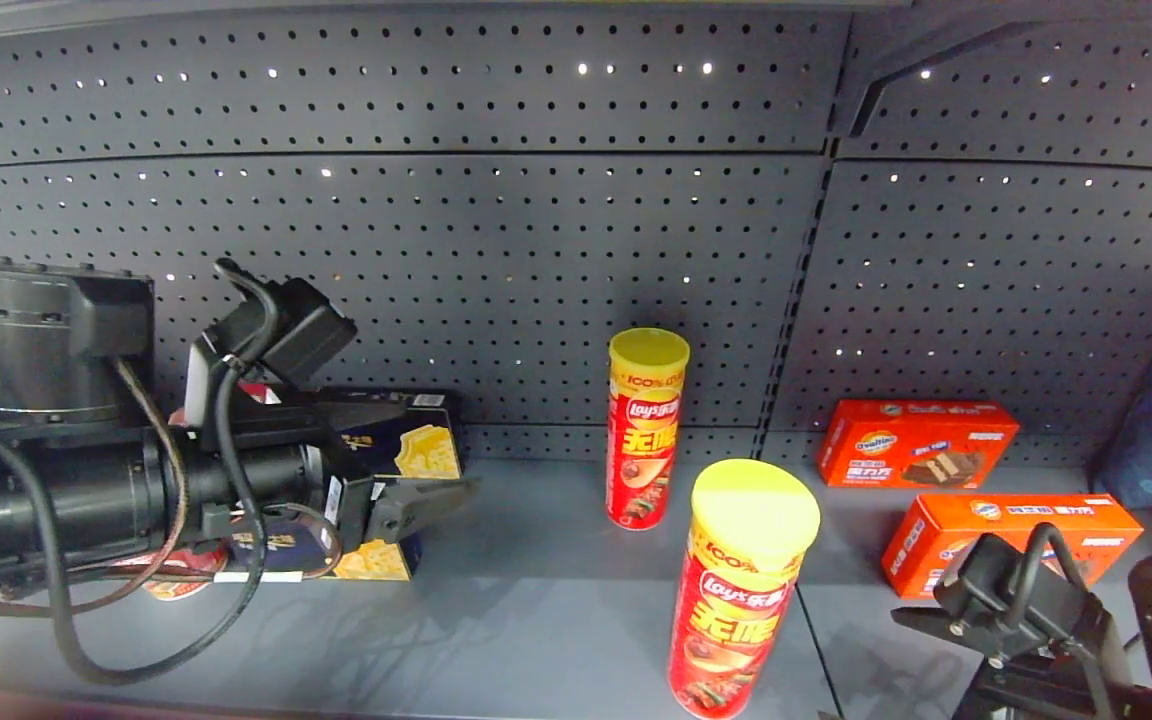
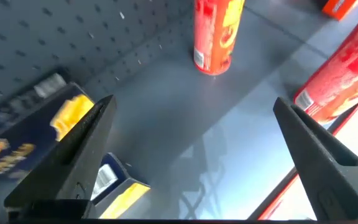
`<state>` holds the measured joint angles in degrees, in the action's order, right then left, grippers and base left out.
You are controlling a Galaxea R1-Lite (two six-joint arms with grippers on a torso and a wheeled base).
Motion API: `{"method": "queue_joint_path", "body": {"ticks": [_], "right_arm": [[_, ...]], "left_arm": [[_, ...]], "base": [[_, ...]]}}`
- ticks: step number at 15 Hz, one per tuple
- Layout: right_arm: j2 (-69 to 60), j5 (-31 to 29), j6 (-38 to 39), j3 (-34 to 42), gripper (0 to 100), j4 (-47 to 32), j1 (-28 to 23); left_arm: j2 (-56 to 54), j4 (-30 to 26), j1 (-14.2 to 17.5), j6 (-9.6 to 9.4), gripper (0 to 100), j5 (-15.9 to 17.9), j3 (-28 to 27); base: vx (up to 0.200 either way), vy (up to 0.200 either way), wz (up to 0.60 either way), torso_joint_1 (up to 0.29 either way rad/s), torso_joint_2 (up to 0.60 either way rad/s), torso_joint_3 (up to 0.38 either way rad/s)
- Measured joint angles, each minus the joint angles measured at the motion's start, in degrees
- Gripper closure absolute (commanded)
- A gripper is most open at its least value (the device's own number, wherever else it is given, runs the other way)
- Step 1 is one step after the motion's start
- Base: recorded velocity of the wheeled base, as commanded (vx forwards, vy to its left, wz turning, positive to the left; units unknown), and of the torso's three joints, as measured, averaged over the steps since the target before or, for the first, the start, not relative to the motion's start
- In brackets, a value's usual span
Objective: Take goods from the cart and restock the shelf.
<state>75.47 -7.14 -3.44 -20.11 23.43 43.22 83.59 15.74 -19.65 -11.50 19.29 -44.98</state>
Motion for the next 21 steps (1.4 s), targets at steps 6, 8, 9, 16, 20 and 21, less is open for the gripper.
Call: {"method": "queue_joint_path", "body": {"ticks": [6, 8, 9, 16, 20, 21], "right_arm": [[8.16, -2.62, -0.06, -7.58, 0, -0.06, -3.15], [9.61, -2.62, -0.06, -8.41, 0, 0.07, -3.39], [10.11, -2.62, -0.06, -8.77, 0, 0.11, -3.45], [13.97, -2.38, -0.12, -12.00, 0, 0.49, -4.17], [14.19, -2.29, -0.17, -10.56, 0, 0.49, -4.13], [13.99, -2.13, -0.20, -10.18, 0, 0.46, -4.13]], "left_arm": [[-2.63, 0.05, 0.22, -1.48, 0, 0.01, 0.11], [-2.76, 0.35, 0.20, -1.52, 0, 0.11, 0.59], [-2.78, 0.38, 0.20, -1.52, 0, 0.12, 0.74], [-2.83, 0.71, 0.39, -1.44, 0, 0.23, 2.27], [-2.91, 0.71, 0.78, -1.44, 0, 0.30, 2.84], [-2.91, 0.71, 0.85, -1.44, 0, 0.33, 2.86]], "base": [[0.000, 0.000, 0.00, 0.000, 0.00, 0.000], [0.000, 0.000, 0.00, 0.000, 0.00, 0.000], [0.000, 0.000, 0.00, 0.000, 0.00, 0.000], [0.000, 0.000, 0.00, 0.000, 0.00, 0.000], [0.000, 0.000, 0.00, 0.000, 0.00, 0.000], [0.000, 0.000, 0.00, 0.000, 0.00, 0.000]]}}
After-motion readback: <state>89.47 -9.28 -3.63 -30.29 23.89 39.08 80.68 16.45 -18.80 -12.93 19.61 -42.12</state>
